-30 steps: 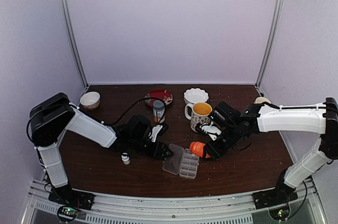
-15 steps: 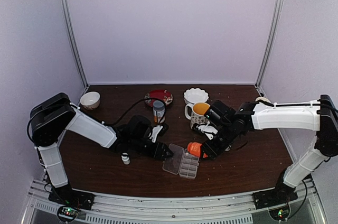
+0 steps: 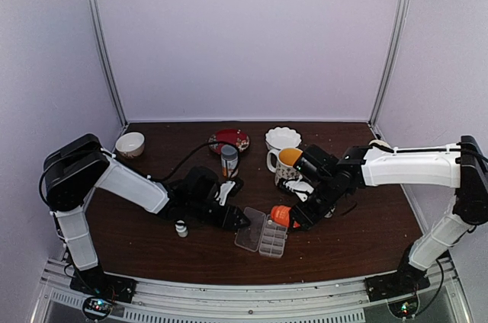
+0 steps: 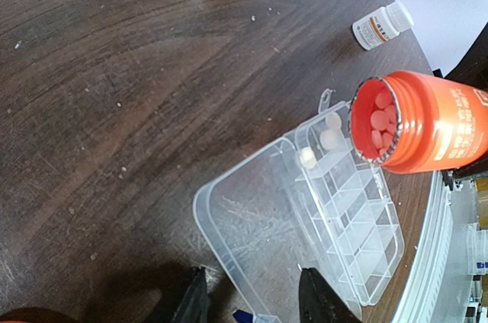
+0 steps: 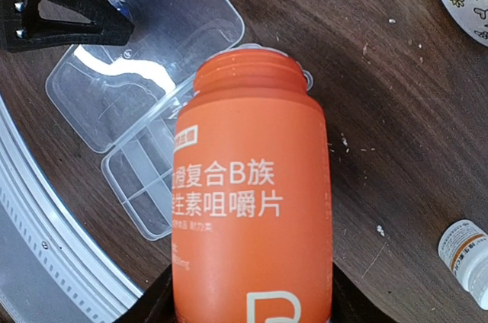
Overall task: Sort the pills into containers
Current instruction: Pour the pill into the compartment of the pill container.
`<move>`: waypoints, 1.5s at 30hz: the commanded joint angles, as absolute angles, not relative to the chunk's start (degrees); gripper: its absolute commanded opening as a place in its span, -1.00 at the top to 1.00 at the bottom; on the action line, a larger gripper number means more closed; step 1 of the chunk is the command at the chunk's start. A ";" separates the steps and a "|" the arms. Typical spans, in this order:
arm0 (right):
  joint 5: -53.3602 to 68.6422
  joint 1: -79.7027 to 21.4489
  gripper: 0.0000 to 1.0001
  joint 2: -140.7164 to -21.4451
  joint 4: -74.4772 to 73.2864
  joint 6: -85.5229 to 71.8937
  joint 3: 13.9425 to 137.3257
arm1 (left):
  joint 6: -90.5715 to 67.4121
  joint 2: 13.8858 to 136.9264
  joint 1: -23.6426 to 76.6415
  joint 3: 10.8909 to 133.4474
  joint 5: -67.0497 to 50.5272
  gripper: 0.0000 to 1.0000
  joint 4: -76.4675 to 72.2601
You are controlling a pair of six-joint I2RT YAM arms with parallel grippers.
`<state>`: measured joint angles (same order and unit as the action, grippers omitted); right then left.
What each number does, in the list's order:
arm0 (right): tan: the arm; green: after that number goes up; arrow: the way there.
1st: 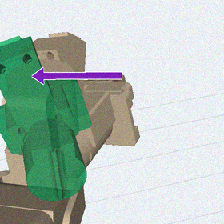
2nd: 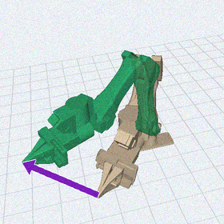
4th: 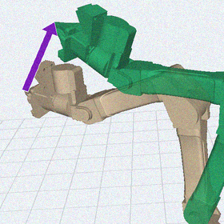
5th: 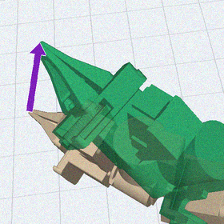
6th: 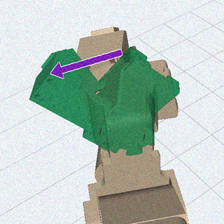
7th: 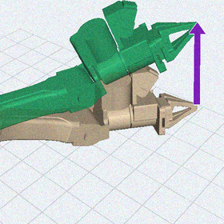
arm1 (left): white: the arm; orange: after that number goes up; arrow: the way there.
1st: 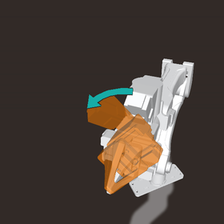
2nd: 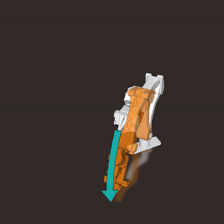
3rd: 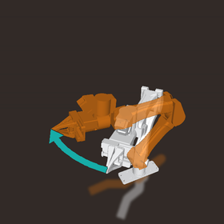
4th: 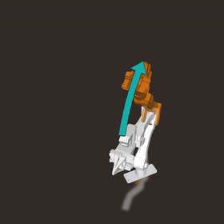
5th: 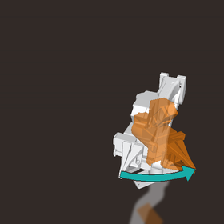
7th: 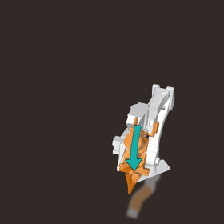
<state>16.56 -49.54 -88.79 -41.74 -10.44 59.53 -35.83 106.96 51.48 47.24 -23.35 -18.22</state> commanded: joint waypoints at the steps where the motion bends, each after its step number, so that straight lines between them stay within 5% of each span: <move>1: 16.80 -49.92 0.91 -86.75 -37.51 -11.66 58.41 | -34.81 107.67 51.77 47.14 -23.49 0.12 -20.27; 45: 11.50 -51.15 0.97 -91.83 -46.40 -10.57 64.38 | -34.45 107.84 52.03 47.72 -23.38 0.12 -19.34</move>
<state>15.11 -50.78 -91.05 -42.17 -11.18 61.60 -35.42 106.96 51.59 47.24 -23.33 -18.20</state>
